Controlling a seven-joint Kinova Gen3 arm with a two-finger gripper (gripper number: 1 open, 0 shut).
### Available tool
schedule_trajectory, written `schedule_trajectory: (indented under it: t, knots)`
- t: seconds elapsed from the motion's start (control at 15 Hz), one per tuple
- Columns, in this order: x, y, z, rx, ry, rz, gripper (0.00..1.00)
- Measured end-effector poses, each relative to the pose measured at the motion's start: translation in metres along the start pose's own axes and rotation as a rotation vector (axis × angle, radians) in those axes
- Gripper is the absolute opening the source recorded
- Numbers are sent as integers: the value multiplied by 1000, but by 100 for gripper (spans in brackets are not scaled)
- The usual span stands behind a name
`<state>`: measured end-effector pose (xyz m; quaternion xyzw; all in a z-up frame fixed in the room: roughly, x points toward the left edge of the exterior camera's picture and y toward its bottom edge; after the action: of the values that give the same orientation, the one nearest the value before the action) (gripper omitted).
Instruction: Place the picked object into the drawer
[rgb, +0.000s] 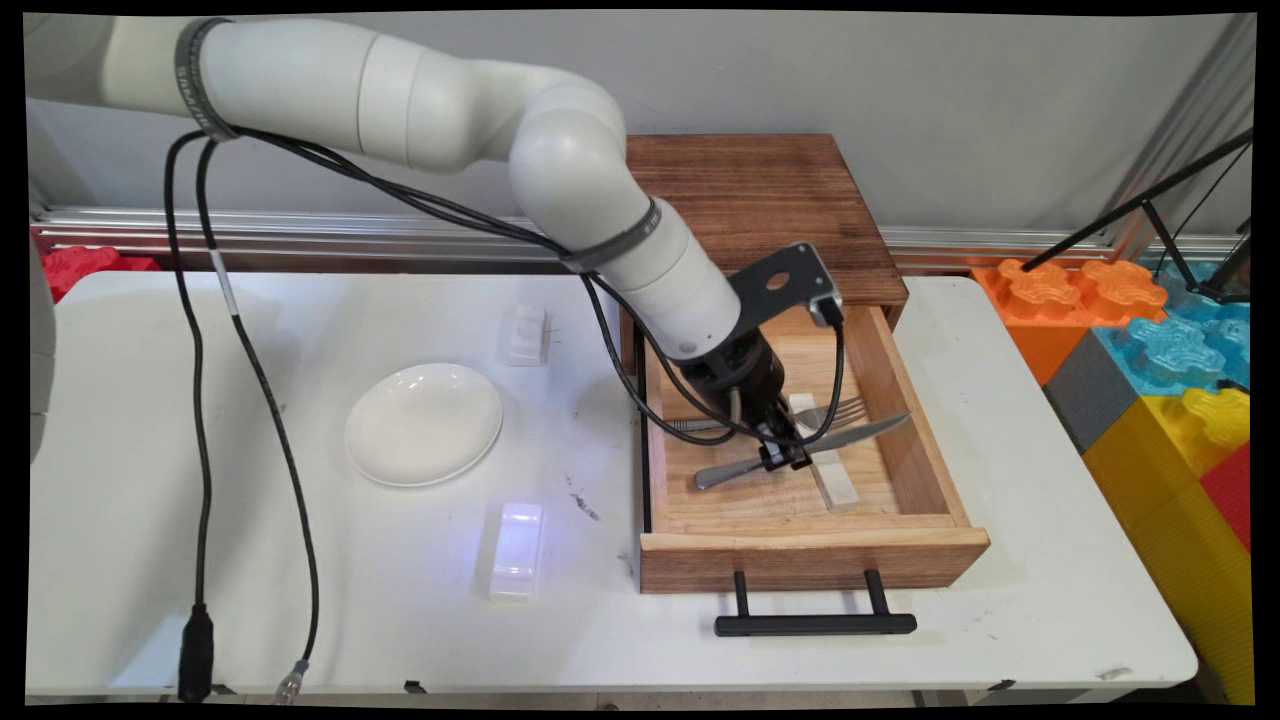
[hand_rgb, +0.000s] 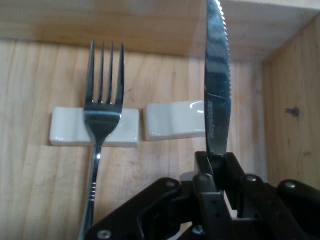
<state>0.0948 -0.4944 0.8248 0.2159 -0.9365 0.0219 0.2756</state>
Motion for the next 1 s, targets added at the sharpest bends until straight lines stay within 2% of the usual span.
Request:
schedule_trajectory:
  t: [1.0]
  knots:
    - [-14,-7,33,0,-25,14,0]
